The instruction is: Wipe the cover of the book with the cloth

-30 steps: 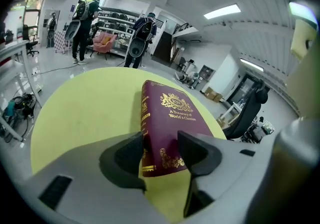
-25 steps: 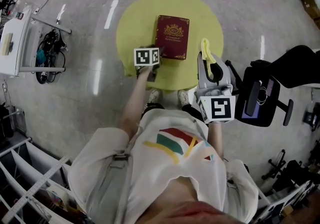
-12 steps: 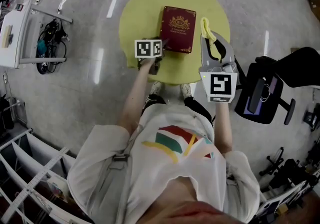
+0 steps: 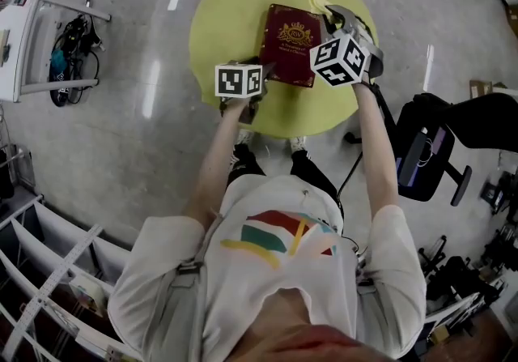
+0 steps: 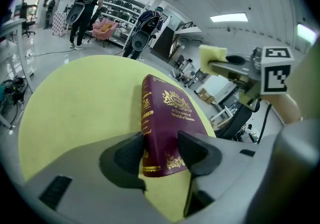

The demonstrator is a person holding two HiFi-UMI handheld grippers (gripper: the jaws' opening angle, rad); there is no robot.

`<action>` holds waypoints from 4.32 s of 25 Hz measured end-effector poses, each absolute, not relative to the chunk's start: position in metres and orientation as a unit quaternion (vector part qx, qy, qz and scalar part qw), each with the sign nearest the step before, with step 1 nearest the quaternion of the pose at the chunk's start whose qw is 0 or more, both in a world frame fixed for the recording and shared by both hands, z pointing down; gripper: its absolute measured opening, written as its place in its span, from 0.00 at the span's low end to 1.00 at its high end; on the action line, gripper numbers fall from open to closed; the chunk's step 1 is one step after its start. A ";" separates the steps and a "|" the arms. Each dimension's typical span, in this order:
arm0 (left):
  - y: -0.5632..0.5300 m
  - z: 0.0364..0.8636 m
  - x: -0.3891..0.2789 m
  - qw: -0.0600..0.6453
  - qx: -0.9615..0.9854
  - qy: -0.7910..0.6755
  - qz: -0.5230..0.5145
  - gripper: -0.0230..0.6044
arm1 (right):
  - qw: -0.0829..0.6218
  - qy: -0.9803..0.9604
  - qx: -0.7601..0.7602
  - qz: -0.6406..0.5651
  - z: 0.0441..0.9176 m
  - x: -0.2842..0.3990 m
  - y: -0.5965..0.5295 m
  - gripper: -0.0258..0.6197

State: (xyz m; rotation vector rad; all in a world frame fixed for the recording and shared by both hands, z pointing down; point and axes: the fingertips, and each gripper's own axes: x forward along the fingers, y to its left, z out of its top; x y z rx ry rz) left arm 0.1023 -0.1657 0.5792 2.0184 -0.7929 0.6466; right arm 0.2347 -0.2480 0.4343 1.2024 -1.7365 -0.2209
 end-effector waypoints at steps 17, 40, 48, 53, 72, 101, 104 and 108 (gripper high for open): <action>-0.165 0.576 0.104 0.425 0.813 -0.313 0.245 0.39 | 0.650 -0.684 0.332 -0.014 0.559 0.224 -0.270 0.09; -0.163 0.580 0.102 0.433 0.811 -0.319 0.231 0.39 | 0.652 -0.701 0.288 0.015 0.568 0.189 -0.146 0.09; -0.164 0.580 0.103 0.440 0.808 -0.317 0.230 0.39 | 0.642 -0.711 0.286 0.028 0.567 0.173 -0.098 0.09; -0.165 0.581 0.102 0.441 0.806 -0.323 0.225 0.39 | 0.637 -0.716 0.282 0.034 0.568 0.166 -0.079 0.09; -0.164 0.583 0.102 0.460 0.800 -0.327 0.205 0.39 | 0.646 -0.727 0.230 0.045 0.609 0.151 -0.012 0.09; -0.194 0.458 -0.018 0.301 0.812 -0.489 0.102 0.06 | 0.597 -0.703 0.383 -0.057 0.478 0.181 -0.290 0.09; -0.191 0.451 -0.031 0.297 0.809 -0.498 0.095 0.06 | 0.630 -0.683 0.361 -0.078 0.501 0.177 -0.300 0.09; -0.186 0.449 -0.049 0.309 0.799 -0.509 0.081 0.06 | 0.648 -0.678 0.340 -0.074 0.526 0.166 -0.300 0.09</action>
